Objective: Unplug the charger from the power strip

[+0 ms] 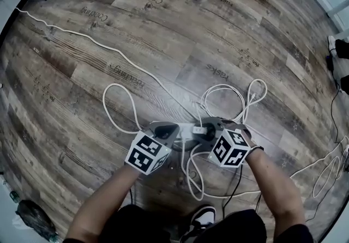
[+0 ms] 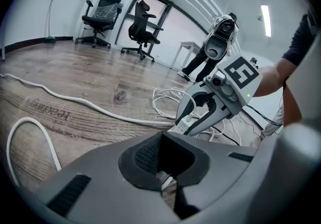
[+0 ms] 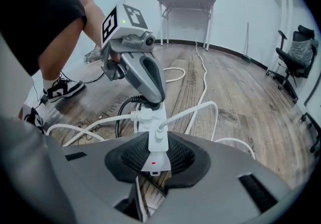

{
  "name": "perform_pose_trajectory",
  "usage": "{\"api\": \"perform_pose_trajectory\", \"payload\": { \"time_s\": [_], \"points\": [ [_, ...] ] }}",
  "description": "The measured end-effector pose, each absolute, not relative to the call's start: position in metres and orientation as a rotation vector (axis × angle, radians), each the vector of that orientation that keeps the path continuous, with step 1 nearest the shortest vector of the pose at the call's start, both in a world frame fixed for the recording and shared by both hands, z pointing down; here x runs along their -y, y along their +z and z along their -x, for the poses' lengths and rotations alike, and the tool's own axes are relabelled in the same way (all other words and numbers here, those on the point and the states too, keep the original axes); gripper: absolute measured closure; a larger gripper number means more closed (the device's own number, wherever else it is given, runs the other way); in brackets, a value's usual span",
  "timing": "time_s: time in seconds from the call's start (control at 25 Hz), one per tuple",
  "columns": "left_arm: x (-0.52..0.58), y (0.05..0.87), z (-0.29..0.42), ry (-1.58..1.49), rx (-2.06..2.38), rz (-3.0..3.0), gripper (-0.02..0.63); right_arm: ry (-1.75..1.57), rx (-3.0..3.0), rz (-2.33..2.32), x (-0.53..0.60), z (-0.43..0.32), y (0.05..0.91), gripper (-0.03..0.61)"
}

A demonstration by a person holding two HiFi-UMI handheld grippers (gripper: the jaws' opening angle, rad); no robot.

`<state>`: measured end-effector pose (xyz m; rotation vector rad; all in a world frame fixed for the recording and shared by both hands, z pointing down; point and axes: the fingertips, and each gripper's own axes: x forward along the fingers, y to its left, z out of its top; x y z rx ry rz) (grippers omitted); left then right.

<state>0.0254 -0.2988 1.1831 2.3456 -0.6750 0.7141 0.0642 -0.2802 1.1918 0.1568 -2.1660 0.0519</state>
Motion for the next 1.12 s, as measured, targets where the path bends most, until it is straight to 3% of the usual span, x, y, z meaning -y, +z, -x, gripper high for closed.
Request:
{"api": "perform_pose_trajectory", "payload": {
  "time_s": [0.52,1.12],
  "points": [
    [0.301,1.163,-0.016,0.640,0.767,-2.361,0.595,0.116,2.243,-0.336,0.283,-0.059,1.142,0.472],
    [0.305,0.856,0.074,0.470,1.061,-2.383,0.595,0.603,2.519,-1.013,0.258,-0.093,0.835,0.472]
  ]
}}
